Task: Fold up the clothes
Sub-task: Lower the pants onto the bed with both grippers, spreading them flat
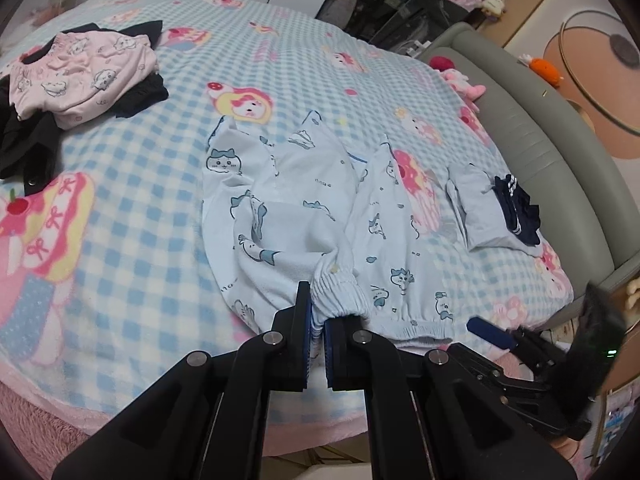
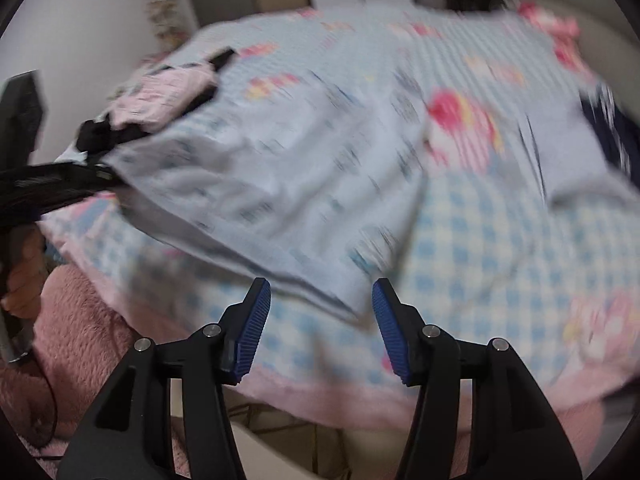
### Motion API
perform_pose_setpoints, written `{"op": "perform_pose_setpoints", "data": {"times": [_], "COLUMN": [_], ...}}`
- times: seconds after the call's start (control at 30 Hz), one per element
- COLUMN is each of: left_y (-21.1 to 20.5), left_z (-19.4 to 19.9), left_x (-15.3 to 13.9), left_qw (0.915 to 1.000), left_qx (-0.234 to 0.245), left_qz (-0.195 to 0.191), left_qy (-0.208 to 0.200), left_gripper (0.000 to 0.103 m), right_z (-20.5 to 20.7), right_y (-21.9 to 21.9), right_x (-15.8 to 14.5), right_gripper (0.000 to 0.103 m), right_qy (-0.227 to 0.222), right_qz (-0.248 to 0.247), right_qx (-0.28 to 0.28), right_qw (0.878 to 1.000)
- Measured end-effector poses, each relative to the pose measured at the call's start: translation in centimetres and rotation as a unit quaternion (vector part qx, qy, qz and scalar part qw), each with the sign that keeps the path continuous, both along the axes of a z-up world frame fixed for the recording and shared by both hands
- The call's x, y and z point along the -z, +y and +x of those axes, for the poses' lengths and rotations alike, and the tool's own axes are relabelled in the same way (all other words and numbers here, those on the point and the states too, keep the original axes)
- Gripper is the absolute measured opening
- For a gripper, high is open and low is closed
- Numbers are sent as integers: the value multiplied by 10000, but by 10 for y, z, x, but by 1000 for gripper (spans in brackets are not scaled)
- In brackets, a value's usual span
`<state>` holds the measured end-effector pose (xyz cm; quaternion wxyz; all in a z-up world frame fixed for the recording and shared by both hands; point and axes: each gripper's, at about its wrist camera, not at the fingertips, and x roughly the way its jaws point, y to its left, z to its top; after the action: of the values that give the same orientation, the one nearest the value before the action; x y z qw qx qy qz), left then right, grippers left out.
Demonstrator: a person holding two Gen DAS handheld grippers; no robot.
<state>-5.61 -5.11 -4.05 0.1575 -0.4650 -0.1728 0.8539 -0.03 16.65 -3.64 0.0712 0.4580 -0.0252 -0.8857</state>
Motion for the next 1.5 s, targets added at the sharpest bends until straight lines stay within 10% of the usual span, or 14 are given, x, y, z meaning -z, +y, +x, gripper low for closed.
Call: {"op": "perform_pose_setpoints", "data": {"times": [0.4,0.6,0.73,1.2,1.5], "left_y": [1,4,18,81,48], "left_z": [6,5,3,-2,11], "left_x": [2,8,16,66,54], "left_qw": [10000,9998,9999,9951,9909], "left_qx": [-8,19,25,151,-442], "left_qz": [62,150,-125,-886,-1256], "left_qy": [-20,-98,-108,-399,-176], "left_gripper": [6,6,6,24,25], "right_z": [-58,-71,-74,-48,-16], "right_y": [-81,-41,-28,56,104], "right_x": [40,24,16,-41,-27], "right_gripper": [54,41,9,7,7], "right_qy": [-292,91,295,1049,951], "right_qz": [665,468,540,298,-63], "right_qx": [-1161,-129,72,1173,1934], "right_qw": [9906,9988,9981,9871,9765]}}
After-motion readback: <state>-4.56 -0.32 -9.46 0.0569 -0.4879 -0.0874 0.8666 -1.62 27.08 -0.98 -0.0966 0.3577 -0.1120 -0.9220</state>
